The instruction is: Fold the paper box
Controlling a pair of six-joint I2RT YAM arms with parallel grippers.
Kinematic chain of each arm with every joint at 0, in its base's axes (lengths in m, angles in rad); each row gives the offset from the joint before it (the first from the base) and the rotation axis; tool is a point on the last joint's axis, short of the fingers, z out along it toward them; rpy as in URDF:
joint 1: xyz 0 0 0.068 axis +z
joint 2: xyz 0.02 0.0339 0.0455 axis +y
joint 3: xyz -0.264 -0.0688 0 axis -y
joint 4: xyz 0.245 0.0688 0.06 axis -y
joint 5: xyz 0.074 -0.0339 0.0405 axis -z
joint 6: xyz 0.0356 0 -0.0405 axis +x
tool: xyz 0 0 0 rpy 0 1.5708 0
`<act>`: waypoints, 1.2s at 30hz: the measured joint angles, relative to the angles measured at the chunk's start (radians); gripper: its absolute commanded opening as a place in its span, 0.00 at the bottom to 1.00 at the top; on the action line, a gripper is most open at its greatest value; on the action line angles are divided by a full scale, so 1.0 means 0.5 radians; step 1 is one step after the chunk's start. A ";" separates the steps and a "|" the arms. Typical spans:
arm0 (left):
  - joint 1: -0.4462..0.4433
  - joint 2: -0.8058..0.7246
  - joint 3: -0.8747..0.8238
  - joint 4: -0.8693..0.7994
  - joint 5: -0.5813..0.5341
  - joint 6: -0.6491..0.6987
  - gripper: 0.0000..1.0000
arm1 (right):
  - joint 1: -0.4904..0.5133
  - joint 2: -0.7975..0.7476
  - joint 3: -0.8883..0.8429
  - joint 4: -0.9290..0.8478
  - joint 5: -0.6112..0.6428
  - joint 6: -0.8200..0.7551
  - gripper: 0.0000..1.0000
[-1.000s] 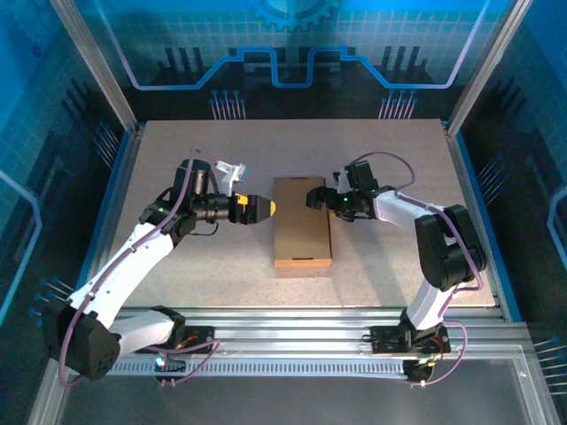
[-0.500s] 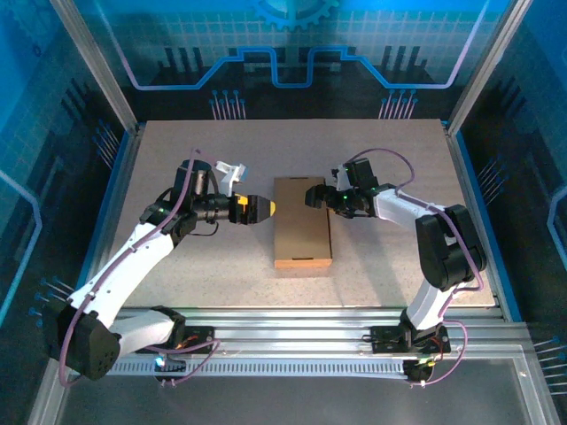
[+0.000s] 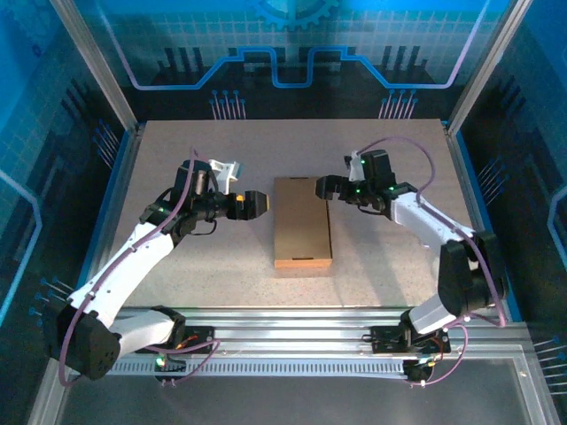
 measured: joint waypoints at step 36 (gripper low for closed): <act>0.635 0.224 -1.131 1.823 -0.743 0.584 0.99 | -0.188 -0.780 -0.686 0.188 0.763 -0.488 1.00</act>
